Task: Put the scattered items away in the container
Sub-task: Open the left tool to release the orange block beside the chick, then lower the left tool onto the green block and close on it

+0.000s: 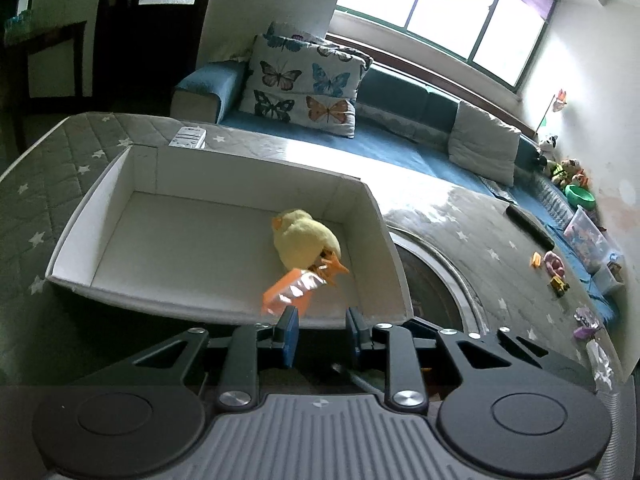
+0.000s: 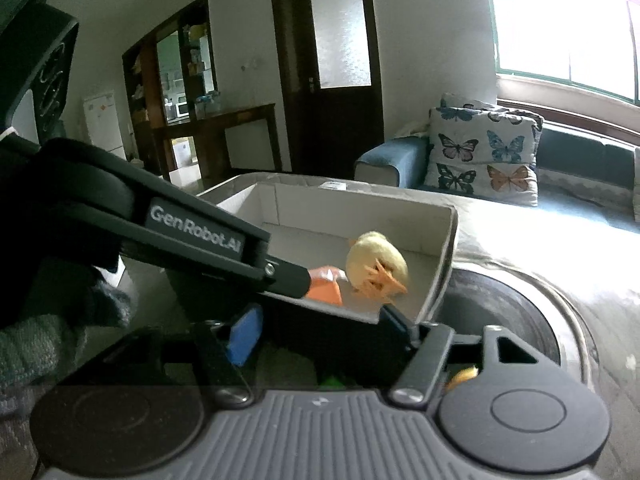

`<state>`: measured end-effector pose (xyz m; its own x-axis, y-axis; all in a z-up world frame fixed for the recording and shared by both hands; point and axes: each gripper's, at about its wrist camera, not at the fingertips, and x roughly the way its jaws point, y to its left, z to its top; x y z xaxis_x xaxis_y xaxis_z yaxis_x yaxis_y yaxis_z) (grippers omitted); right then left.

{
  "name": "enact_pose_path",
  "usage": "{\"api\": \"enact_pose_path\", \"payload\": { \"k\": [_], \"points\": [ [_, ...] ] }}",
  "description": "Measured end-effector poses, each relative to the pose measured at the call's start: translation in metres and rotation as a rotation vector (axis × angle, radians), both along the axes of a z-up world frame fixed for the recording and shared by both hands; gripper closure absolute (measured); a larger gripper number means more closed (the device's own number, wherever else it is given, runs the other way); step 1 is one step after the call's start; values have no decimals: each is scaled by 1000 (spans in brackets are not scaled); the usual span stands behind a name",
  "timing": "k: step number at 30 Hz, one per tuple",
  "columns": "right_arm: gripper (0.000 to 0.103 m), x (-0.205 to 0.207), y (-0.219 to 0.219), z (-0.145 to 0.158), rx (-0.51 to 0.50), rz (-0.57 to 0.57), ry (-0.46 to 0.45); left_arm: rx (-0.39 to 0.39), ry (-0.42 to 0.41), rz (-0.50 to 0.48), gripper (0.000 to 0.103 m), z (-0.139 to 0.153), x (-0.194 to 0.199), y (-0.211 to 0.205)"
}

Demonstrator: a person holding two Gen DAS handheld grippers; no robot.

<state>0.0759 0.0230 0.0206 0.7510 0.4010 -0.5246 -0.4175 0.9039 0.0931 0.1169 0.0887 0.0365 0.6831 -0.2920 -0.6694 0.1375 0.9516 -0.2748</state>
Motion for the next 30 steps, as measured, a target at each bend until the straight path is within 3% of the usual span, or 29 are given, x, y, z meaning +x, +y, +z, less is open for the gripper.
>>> {"api": "enact_pose_path", "payload": {
  "k": [15, 30],
  "points": [
    [34, -30, -7, -34, -10, -35, 106, 15, 138, -37, 74, -47, -12, -16],
    [36, -29, 0, -46, 10, -18, 151, 68, 158, -154, 72, -53, -2, -29]
  ]
}}
